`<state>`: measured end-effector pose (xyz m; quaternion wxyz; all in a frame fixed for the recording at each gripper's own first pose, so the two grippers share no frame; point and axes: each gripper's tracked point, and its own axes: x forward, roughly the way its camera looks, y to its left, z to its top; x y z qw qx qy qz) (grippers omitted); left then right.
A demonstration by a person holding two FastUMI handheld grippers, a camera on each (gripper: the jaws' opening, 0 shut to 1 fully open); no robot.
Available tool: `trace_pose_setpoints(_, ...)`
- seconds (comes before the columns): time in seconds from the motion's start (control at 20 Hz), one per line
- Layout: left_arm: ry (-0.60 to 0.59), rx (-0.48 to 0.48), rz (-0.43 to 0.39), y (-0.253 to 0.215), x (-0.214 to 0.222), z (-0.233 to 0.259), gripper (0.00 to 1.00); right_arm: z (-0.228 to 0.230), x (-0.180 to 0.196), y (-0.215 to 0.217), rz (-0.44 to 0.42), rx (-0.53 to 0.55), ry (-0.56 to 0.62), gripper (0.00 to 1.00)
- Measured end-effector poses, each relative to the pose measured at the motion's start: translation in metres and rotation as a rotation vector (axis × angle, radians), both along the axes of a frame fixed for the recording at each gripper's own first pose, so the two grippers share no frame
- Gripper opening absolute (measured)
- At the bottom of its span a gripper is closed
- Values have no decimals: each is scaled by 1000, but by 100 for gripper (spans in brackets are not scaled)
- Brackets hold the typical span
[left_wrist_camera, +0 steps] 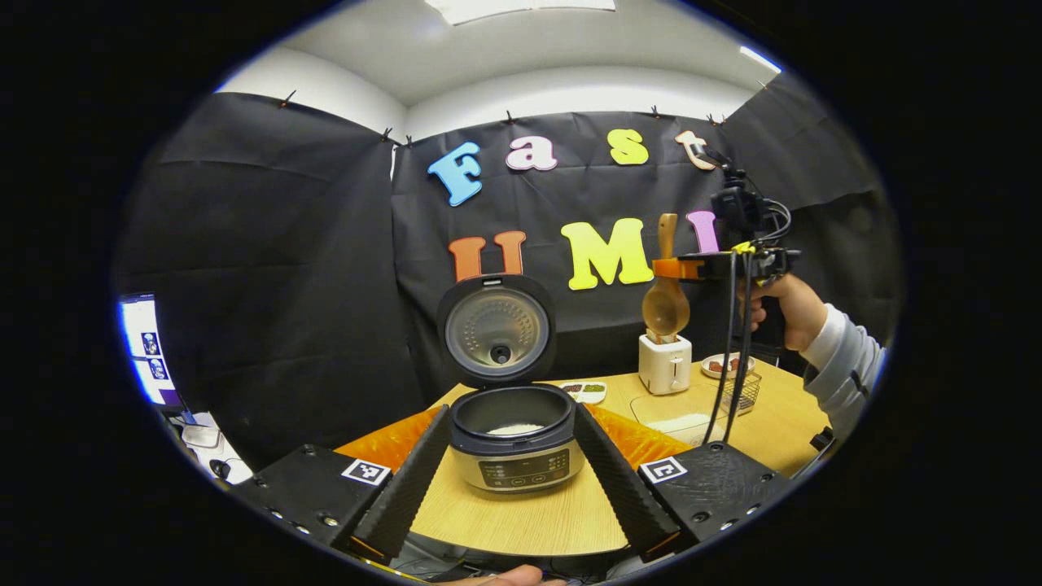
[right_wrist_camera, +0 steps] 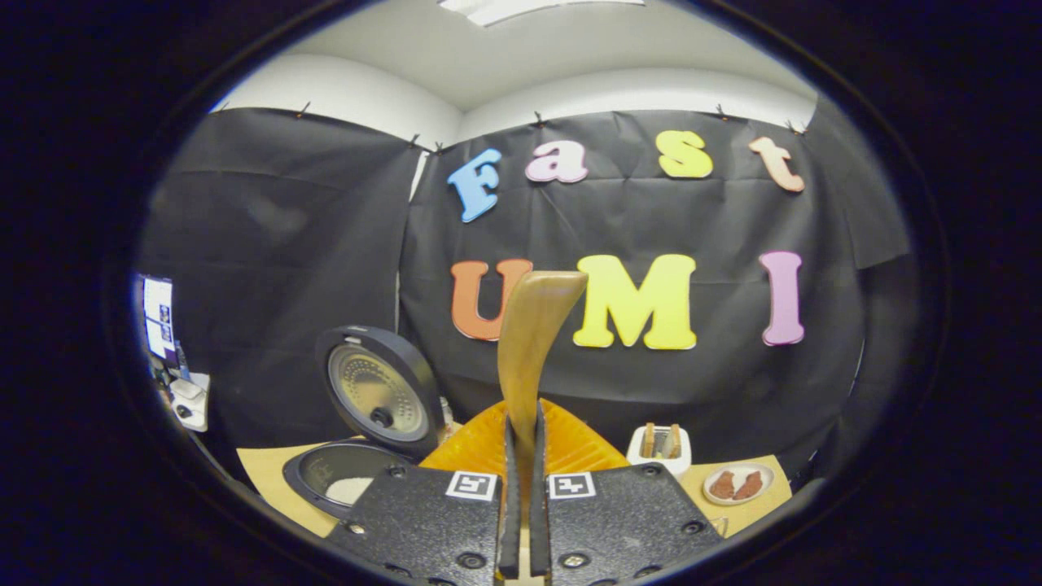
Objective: Close the left gripper, press the button to open the rice cooker; take a wooden spoon from the chopstick holder with the right hand, scoop a spoonful of rice and pour it into the rice cooker, then put the wooden spoon back into the chopstick holder.
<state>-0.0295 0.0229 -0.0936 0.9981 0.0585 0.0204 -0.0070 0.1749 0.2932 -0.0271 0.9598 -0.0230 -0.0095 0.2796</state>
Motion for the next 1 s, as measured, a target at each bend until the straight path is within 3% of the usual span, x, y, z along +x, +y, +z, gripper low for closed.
trace_pose_setpoints(0.35,5,-43,-37,-28,19,-3,96,6,14,-109,-225,13,1,11)
trace_pose_setpoints(0.5,-3,-53,-55,-36,29,-1,96,4,18,-135,-278,51,13,12)
trace_pose_setpoints(1.0,56,-75,-94,-44,53,-25,96,-78,76,-200,-454,99,168,13)
